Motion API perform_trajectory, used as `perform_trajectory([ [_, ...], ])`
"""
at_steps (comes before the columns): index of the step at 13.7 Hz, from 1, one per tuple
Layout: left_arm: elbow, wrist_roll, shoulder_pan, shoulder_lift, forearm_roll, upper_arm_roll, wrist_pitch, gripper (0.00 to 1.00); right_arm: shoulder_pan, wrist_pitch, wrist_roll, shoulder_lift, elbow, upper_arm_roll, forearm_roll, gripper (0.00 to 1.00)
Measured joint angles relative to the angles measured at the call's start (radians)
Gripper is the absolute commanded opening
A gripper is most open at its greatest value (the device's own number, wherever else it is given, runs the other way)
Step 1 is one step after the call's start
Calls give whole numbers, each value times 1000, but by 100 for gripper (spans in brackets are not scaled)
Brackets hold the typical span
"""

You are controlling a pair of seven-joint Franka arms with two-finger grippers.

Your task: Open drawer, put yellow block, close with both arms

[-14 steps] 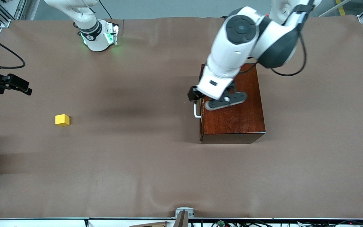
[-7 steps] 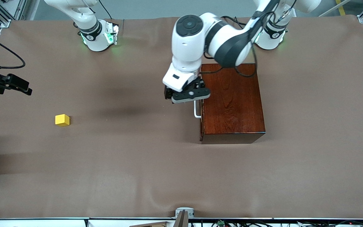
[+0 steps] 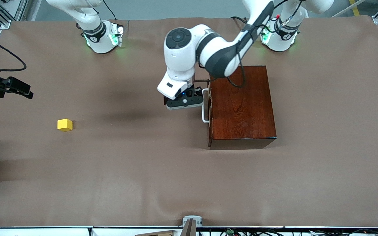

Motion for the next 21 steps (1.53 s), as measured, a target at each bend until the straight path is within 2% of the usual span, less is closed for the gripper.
perform_trajectory([
  [4, 4, 36, -50, 13, 13, 9, -88, 100, 0, 0, 0, 0, 0, 0, 0, 100],
  [8, 19, 55, -103, 51, 19, 54, -169, 100, 0, 0, 0, 0, 0, 0, 0, 100],
  [12, 21, 96, -104, 97, 80, 67, -181, 100, 0, 0, 0, 0, 0, 0, 0, 100],
  [21, 27, 96, -106, 157, 83, 73, -181, 100, -1, 0, 0, 0, 0, -1, 0, 100],
])
